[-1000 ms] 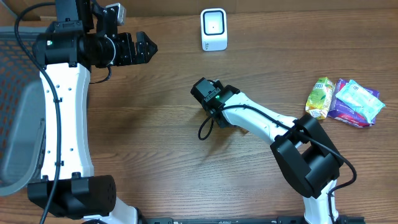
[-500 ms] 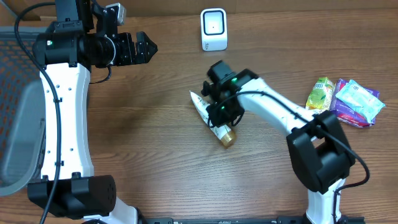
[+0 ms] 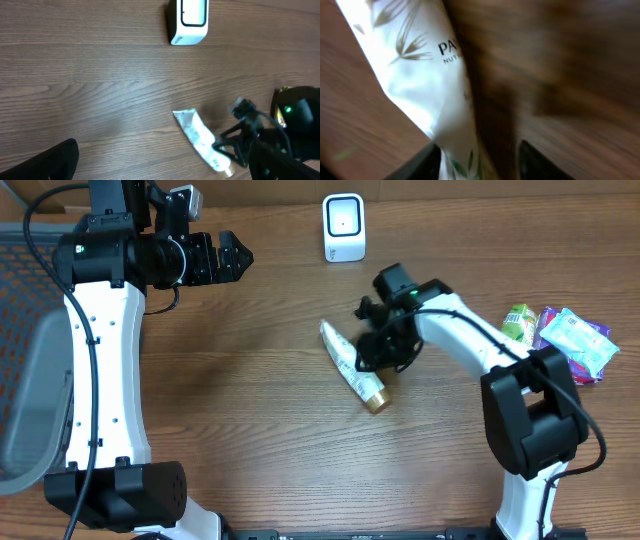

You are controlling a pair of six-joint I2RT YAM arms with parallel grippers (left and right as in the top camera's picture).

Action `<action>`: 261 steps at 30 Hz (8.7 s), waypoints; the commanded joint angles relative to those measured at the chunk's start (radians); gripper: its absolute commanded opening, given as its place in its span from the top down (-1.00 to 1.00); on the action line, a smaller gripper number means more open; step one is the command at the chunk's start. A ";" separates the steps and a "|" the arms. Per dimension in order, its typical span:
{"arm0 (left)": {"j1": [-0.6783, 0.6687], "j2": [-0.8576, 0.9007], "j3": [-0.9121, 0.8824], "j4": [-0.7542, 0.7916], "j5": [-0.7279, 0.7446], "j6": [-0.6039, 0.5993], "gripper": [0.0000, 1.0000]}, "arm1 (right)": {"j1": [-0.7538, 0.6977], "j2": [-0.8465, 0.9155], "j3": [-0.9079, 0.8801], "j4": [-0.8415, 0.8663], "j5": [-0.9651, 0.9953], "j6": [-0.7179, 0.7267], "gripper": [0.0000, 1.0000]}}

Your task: Scan the item barcode

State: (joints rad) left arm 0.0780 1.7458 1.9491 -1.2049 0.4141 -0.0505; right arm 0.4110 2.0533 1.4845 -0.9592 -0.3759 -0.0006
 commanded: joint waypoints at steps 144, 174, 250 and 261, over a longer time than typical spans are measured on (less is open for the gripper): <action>-0.013 0.003 0.000 0.001 0.000 -0.006 -0.99 | 0.105 -0.003 -0.493 1.019 0.187 0.966 0.36; -0.013 0.003 0.000 0.001 0.000 -0.006 -0.99 | 0.209 0.039 -0.423 1.080 0.557 1.157 -1.00; -0.013 0.003 0.000 0.002 0.000 -0.006 -0.99 | -0.062 -0.121 -0.494 0.421 -0.368 0.408 -0.21; -0.013 0.003 0.000 0.001 0.000 -0.006 -0.99 | -0.061 -0.121 -0.496 0.592 -0.396 0.428 0.89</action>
State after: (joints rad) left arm 0.0780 1.7458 1.9491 -1.2049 0.4141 -0.0505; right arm 0.3477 1.9335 0.9962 -0.4004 -0.8234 0.4007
